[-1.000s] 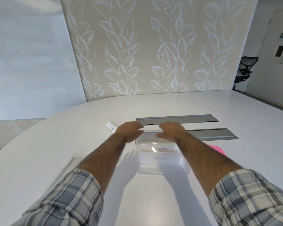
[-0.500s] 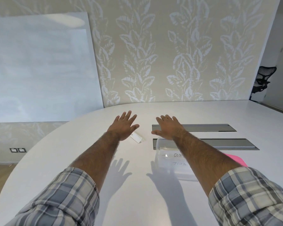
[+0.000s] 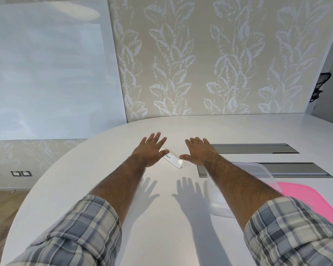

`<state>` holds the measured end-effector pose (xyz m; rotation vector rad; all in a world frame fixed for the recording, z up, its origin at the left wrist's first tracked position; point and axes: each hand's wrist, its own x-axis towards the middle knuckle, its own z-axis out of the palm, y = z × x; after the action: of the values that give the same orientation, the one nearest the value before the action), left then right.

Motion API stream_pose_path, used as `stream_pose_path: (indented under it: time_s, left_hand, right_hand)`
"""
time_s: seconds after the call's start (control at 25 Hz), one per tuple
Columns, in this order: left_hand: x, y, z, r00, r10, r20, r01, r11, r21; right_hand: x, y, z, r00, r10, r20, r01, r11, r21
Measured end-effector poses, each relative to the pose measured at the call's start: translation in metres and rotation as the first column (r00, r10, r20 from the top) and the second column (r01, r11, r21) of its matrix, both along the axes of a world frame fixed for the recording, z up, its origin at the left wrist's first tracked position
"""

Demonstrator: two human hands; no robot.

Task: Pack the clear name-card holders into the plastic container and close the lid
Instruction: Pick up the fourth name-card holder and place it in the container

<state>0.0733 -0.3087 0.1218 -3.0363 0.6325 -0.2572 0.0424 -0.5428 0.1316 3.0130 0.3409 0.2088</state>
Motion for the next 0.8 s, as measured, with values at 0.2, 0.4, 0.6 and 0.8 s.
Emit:
stream_pose_path:
  time_s: [0.2,0.4,0.6,0.8]
  left_hand:
    - [0.049,0.010,-0.026,0.997,-0.057,-0.048,0.059,0.998,0.030]
    - [0.089,0.017,-0.055,0.991,-0.085,-0.102,0.089,0.995,0.037]
    - [0.113,0.027,-0.070,0.987,-0.098,-0.130,0.103,0.994,0.032]
    - [0.130,0.042,-0.076,0.986,-0.087,-0.141,0.095,0.994,0.049]
  right_hand:
    - [0.044,0.022,-0.027,0.998,-0.037,-0.046,0.037,0.999,-0.010]
    - [0.082,0.032,-0.062,0.994,-0.066,-0.086,0.063,0.997,-0.040]
    - [0.113,0.045,-0.082,0.984,-0.095,-0.153,0.072,0.986,-0.150]
    - [0.138,0.056,-0.093,0.982,-0.120,-0.144,0.098,0.983,-0.154]
